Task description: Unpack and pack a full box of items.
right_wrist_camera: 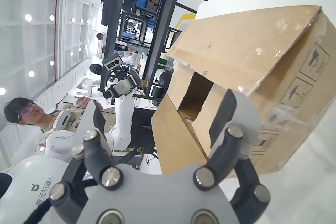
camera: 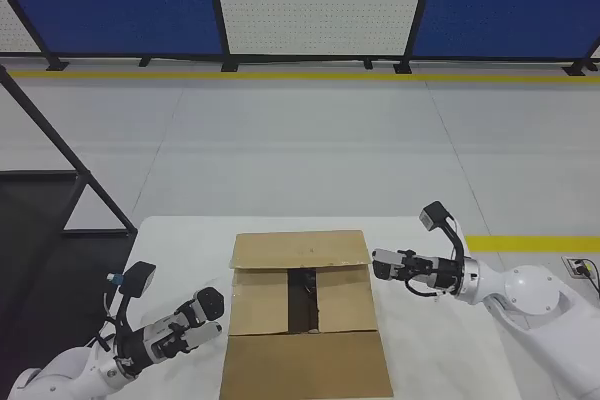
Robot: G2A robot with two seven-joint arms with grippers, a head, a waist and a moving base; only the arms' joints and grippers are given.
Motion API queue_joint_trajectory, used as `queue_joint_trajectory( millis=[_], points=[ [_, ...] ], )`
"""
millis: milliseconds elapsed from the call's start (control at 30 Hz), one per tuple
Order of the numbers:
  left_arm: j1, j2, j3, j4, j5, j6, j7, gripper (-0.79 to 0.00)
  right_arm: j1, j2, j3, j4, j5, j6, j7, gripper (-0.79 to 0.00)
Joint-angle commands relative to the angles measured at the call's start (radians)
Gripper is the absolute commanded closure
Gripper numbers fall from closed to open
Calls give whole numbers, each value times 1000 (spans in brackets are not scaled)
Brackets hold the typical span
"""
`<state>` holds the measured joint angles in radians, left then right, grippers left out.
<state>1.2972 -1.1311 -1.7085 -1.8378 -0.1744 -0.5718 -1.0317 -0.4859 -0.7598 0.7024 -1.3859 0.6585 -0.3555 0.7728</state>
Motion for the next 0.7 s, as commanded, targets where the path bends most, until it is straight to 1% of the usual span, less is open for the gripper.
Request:
queue_joint_trajectory(
  millis=[0,67,167,233,333,433,667],
  points=[
    [0,0,0,0,0,0,0,-785,0,0,0,0,0,1,0,-785],
    [0,0,0,0,0,0,0,-785,-4,0,-1,3,0,9,-5,-785],
    [9,0,10,-16,-7,23,35,-785,-13,-8,9,13,32,108,-59,-785],
    [14,2,7,-19,-27,29,50,-785,-11,-14,15,17,40,155,-73,-785],
    [22,5,-6,-16,-52,32,62,-785,-15,-19,30,55,87,214,-33,-785],
    [22,5,-6,-16,-52,32,62,-785,-1,-22,32,74,81,309,14,-785],
    [22,5,-6,-16,-52,32,62,-785,-1,-22,32,74,81,309,14,-785]
  ],
)
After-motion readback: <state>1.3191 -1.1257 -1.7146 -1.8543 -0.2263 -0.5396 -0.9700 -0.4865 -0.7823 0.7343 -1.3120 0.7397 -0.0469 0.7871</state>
